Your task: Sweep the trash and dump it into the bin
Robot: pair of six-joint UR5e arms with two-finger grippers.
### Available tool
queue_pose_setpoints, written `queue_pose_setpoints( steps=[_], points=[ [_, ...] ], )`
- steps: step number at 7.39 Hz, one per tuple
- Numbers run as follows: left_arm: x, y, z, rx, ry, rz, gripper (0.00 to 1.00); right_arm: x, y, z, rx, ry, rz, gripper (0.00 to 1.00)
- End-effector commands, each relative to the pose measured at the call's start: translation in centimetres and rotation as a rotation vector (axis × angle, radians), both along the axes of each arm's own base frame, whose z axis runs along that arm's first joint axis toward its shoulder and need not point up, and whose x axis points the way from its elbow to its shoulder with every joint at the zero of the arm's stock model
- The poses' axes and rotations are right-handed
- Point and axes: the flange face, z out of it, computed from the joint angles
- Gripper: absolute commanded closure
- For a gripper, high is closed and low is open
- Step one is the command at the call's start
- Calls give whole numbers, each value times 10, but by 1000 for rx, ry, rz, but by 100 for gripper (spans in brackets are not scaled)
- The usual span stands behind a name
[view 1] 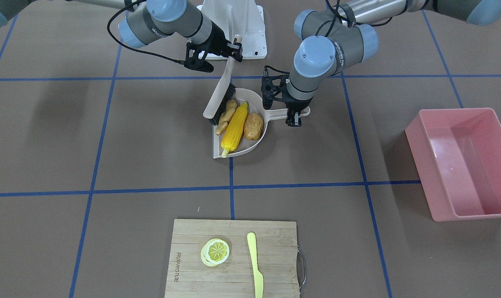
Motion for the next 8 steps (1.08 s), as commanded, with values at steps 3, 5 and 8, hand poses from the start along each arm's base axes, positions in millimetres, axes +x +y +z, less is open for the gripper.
queue_pose_setpoints(
  steps=[3, 5, 8],
  points=[
    [-6, -3, -1, 22, 45, -19, 100, 50, -25, -20, -48, 57, -3, 100],
    [-7, -2, 1, 28, 56, -18, 100, 81, -42, -14, -67, 71, 10, 100],
    [-33, 0, 1, 51, 94, -40, 100, 145, -105, 7, 19, 64, -7, 100]
  ],
)
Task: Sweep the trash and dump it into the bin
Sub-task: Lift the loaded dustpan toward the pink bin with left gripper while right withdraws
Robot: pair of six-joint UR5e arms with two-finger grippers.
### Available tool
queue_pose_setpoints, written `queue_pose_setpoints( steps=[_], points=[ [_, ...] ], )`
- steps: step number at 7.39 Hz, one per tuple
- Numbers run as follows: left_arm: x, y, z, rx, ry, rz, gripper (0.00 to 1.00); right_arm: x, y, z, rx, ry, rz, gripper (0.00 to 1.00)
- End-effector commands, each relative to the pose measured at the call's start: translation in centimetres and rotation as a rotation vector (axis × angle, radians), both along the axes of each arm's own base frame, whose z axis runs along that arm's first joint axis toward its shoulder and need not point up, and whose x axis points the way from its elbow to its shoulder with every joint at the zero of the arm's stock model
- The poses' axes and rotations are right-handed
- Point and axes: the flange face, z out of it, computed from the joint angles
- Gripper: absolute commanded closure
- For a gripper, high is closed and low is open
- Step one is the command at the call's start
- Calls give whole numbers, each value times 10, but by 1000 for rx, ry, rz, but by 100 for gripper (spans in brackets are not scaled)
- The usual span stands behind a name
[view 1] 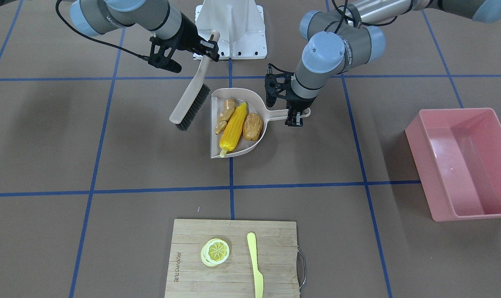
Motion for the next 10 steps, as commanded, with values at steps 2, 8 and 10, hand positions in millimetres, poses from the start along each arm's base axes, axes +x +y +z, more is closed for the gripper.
queue_pose_setpoints(
  steps=[2, 8, 10],
  points=[
    [-44, 3, 17, 18, 105, -75, 100, 74, -64, 48, 157, 18, -39, 100],
    [-226, -33, 57, -166, 205, -514, 100, 198, -91, 224, 395, 97, -143, 100],
    [-301, -22, 81, -193, 186, -638, 100, 233, -94, 264, 406, 149, -194, 100]
  ],
)
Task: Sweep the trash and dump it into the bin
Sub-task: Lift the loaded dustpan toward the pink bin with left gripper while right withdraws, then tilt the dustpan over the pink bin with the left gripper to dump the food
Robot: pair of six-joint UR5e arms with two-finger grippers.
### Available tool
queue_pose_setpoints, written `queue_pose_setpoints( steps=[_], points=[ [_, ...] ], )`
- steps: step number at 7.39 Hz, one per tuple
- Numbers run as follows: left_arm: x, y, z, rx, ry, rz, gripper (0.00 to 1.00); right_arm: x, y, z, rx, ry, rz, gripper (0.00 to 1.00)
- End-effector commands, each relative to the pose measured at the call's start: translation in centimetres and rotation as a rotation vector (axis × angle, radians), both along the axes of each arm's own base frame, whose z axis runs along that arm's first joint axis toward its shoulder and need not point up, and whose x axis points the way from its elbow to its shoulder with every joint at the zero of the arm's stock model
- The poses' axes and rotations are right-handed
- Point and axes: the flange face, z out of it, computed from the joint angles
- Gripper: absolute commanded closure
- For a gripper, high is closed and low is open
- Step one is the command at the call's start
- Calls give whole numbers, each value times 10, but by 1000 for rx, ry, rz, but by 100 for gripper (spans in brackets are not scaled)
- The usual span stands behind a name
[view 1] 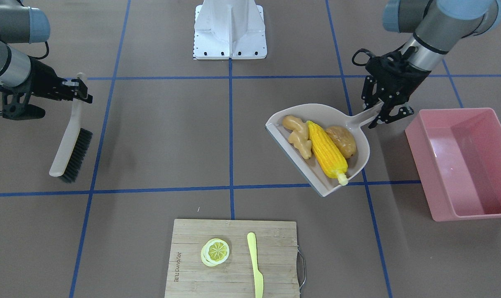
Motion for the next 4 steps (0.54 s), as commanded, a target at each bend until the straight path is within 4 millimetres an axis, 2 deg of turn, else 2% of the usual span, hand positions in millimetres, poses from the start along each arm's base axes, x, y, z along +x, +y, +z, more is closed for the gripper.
queue_pose_setpoints(
  steps=[1, 2, 3, 4],
  points=[
    [-92, 26, 36, -69, -32, -135, 100, 40, -8, 40, 37, 73, -67, 100],
    [-129, 54, 66, -130, -67, -177, 100, 64, -15, 57, 77, 126, -106, 100],
    [-154, 69, 83, -167, -80, -217, 100, 84, -21, 72, 125, 197, -162, 100],
    [-175, 88, 105, -193, -67, -227, 100, 98, -31, 96, 168, 255, -218, 100]
  ],
)
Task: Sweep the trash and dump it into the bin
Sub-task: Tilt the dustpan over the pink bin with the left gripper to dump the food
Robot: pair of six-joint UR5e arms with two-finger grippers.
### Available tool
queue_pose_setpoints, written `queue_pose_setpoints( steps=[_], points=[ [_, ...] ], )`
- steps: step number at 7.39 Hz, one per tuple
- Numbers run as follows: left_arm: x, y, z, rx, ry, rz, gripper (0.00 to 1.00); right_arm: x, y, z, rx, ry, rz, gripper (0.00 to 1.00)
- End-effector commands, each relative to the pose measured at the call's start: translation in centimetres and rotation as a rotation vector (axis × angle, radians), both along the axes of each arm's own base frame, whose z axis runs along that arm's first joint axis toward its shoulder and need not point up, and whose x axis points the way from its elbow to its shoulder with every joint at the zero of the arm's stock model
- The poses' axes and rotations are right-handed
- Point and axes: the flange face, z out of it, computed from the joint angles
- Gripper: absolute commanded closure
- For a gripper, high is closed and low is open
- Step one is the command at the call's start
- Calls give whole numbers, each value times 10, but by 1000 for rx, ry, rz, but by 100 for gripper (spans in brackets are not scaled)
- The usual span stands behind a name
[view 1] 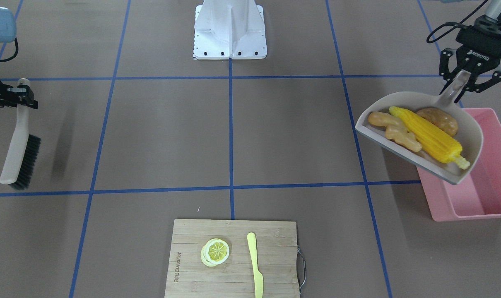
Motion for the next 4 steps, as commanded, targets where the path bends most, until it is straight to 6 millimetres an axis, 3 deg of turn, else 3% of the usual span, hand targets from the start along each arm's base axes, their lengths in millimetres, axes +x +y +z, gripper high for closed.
queue_pose_setpoints(
  steps=[1, 2, 4],
  points=[
    [-50, 40, 44, -47, 11, -64, 100, 41, -19, 62, 43, 82, -97, 100],
    [-64, 53, 58, -87, 18, -79, 100, 53, -23, 103, 20, 80, -135, 100],
    [-94, 74, 88, -187, 64, -102, 100, 66, -24, 133, -50, 96, -103, 100]
  ],
)
